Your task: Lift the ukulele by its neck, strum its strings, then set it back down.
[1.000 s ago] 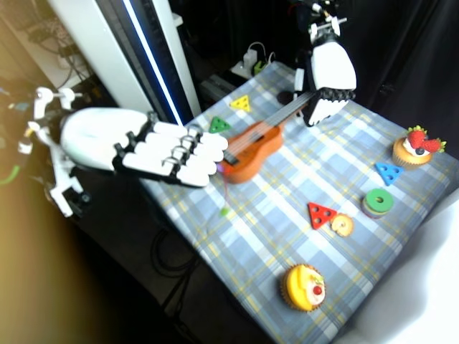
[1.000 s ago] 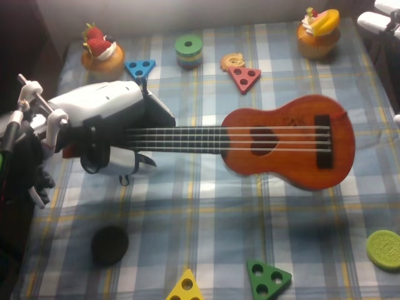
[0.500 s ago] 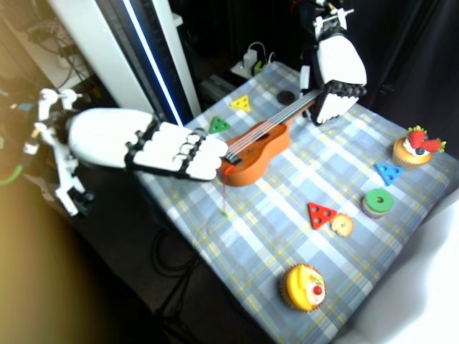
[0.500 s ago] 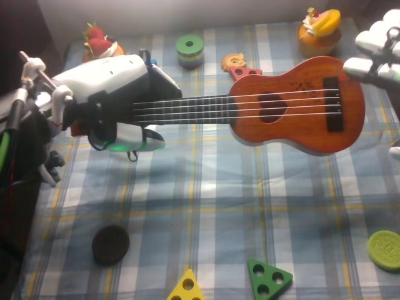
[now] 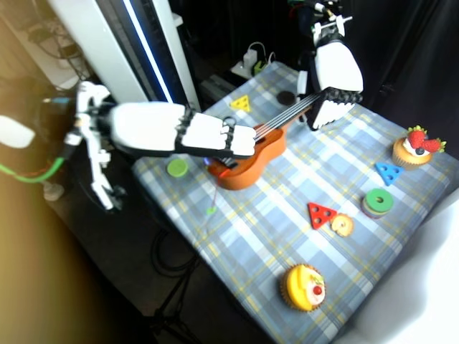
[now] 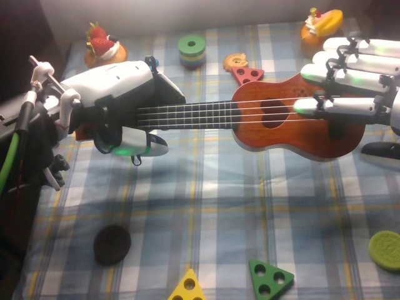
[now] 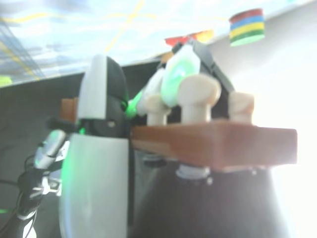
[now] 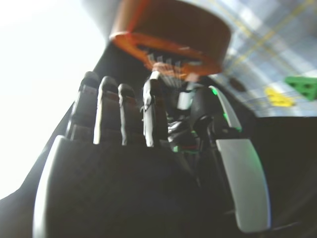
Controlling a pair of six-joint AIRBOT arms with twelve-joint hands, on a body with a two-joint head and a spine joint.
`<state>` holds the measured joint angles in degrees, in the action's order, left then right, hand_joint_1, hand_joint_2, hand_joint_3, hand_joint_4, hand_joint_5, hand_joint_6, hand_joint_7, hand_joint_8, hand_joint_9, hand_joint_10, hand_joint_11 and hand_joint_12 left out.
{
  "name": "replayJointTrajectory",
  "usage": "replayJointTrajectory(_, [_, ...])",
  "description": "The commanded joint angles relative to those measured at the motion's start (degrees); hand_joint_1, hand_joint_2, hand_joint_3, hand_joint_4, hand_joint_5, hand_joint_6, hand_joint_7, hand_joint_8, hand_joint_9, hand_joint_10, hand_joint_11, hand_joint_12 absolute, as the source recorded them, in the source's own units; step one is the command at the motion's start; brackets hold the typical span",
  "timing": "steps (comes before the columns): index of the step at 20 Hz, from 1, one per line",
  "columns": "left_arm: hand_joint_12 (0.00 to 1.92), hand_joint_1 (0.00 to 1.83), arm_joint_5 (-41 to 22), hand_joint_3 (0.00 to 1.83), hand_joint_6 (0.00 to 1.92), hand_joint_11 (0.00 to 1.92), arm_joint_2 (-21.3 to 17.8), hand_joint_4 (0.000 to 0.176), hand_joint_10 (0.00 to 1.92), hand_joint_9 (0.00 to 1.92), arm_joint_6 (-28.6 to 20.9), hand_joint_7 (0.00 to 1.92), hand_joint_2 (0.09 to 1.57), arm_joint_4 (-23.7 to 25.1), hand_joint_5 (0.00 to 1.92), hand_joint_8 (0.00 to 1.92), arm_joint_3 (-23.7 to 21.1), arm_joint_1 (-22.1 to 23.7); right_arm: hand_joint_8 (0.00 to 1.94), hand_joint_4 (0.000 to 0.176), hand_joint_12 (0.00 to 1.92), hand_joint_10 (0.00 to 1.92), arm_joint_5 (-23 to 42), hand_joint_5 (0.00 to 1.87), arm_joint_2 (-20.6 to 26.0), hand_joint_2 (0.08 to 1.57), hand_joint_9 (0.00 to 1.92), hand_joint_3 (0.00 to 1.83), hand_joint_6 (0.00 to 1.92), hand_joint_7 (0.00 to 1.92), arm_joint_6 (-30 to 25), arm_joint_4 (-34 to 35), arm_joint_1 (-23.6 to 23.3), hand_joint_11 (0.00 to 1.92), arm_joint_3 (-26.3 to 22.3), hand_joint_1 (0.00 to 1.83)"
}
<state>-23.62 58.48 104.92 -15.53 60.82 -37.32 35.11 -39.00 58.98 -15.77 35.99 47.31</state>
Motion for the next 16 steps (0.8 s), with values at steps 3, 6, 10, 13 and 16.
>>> replayJointTrajectory(3, [1.92, 1.49, -6.7, 0.0, 1.92, 1.5, 0.4, 0.0, 1.92, 1.42, -0.6, 1.19, 1.17, 0.1, 0.89, 1.92, 0.1, 0.7, 0.0, 0.0, 0.0, 0.0, 4.9, 0.5, 0.3, 1.41, 0.0, 0.01, 0.07, 0.0, -1.9, -1.5, -0.7, 0.0, 0.2, 0.43])
replayJointTrajectory(6, [1.92, 1.51, -6.9, 0.0, 1.92, 1.53, 0.4, 0.0, 1.92, 1.44, -0.6, 1.2, 1.16, 0.0, 0.91, 1.92, 0.1, 0.7, 0.0, 0.0, 0.0, 0.0, 4.6, 0.52, 0.1, 1.42, 0.0, 0.01, 0.04, 0.01, -1.9, -2.2, -0.9, 0.0, 0.1, 0.42])
replayJointTrajectory(10, [1.92, 1.5, -7.0, 0.0, 1.92, 1.55, 0.5, 0.0, 1.92, 1.46, -0.6, 1.21, 1.16, -0.1, 0.93, 1.92, 0.2, 0.6, 0.02, 0.0, 0.0, 0.0, 5.3, 0.6, 0.2, 1.42, 0.0, 0.01, 0.06, 0.08, -5.4, -4.6, -1.0, 0.0, 0.0, 0.33])
replayJointTrajectory(13, [1.92, 1.51, -7.0, 0.0, 1.92, 1.56, 0.5, 0.0, 1.92, 1.47, -0.6, 1.24, 1.17, -0.9, 0.96, 1.92, 0.5, 0.3, 0.01, 0.0, 0.0, 0.0, 8.9, 0.69, 0.8, 1.44, 0.0, 0.01, 0.06, 0.12, -11.0, -6.2, -1.0, 0.0, 0.6, 0.4])
replayJointTrajectory(16, [1.92, 1.46, -6.3, 0.0, 1.92, 1.54, 0.9, 0.0, 1.92, 1.46, -0.7, 1.28, 1.16, -1.6, 0.94, 1.92, 0.9, -0.1, 0.01, 0.034, 0.0, 0.01, 12.7, 0.69, 1.8, 1.37, 0.01, 0.0, 0.05, 0.16, -12.3, -5.6, -0.9, 0.0, 0.6, 0.62])
